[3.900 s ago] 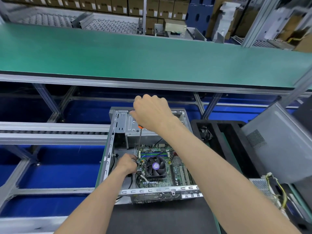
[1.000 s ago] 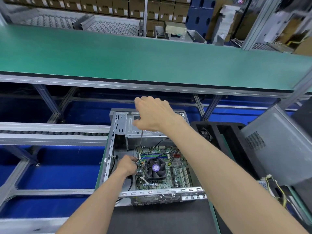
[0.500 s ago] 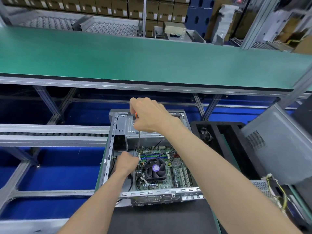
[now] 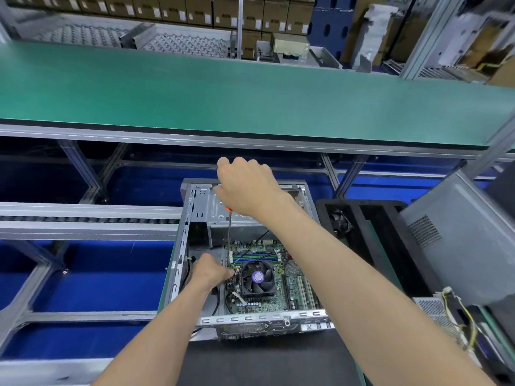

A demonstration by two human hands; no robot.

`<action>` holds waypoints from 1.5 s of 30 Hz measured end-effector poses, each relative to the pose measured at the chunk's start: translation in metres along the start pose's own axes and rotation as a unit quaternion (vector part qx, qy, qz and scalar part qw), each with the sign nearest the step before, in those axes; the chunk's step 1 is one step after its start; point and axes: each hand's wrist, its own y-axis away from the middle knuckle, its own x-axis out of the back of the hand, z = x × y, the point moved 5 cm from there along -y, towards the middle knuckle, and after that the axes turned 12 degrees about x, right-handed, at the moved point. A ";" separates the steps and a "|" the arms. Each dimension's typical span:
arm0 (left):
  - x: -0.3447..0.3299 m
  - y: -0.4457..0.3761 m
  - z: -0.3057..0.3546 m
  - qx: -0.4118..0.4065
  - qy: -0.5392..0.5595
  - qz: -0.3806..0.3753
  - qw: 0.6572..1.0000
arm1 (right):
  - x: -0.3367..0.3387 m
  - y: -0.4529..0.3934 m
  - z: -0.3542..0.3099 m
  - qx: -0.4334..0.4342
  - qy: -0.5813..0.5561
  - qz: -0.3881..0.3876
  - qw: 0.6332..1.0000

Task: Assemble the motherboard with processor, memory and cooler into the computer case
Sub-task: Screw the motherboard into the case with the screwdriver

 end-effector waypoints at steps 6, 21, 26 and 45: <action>0.000 -0.003 -0.002 -0.010 -0.008 0.016 1.000 | 0.000 0.000 0.004 0.010 -0.107 -0.032 0.994; -0.010 -0.016 -0.004 -0.002 -0.003 -0.030 1.000 | -0.001 0.001 0.006 0.008 -0.027 -0.021 0.999; -0.011 -0.017 -0.005 -0.007 -0.005 -0.029 1.000 | 0.000 -0.004 -0.003 0.034 -0.003 -0.019 0.999; 0.005 -0.002 0.008 -0.087 -0.044 0.069 0.993 | -0.013 0.015 0.014 -0.052 -0.177 0.031 0.982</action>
